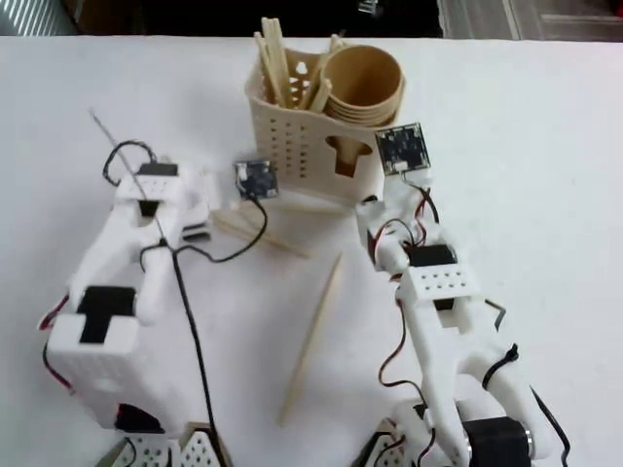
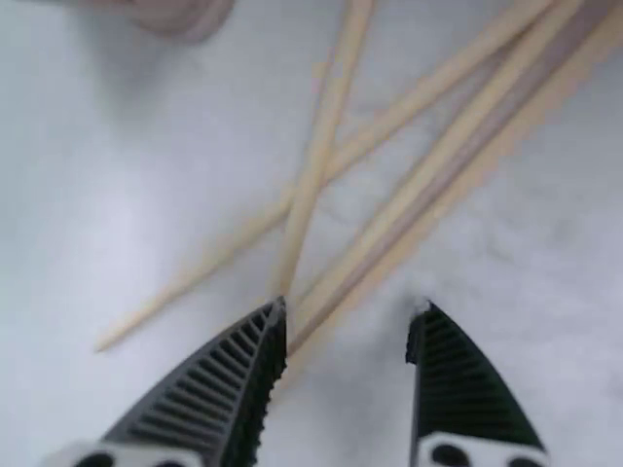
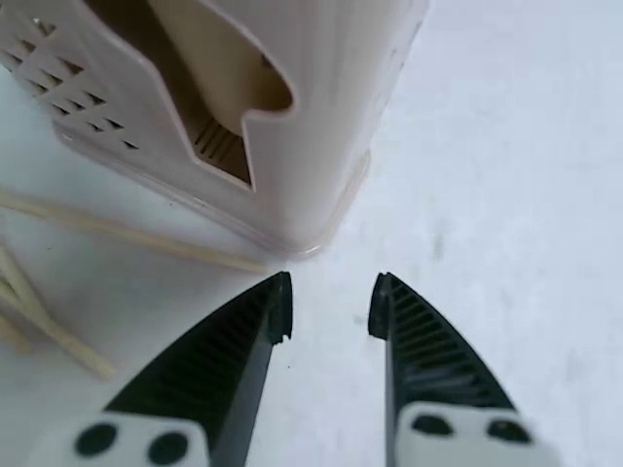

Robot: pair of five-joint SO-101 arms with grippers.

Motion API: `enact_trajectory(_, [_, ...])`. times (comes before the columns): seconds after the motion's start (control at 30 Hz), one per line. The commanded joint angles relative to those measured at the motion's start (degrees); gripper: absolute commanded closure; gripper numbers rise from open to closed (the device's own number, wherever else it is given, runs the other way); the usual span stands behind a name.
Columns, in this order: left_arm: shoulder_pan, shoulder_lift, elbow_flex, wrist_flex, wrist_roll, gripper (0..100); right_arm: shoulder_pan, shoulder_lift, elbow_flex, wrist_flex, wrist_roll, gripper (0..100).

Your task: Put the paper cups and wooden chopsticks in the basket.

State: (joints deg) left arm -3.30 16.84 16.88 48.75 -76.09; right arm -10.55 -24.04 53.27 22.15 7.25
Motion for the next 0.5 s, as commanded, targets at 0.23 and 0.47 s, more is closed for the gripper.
enact_trajectory(0.23, [3.21, 4.97, -5.10, 4.48, -5.19, 82, 0.13, -2.07, -0.53, -1.19, 0.53, 85.4])
enact_trajectory(0.47, [3.21, 4.79, -5.19, 12.57, -12.92, 91, 0.13, -2.07, -0.53, -1.19, 0.53, 85.4])
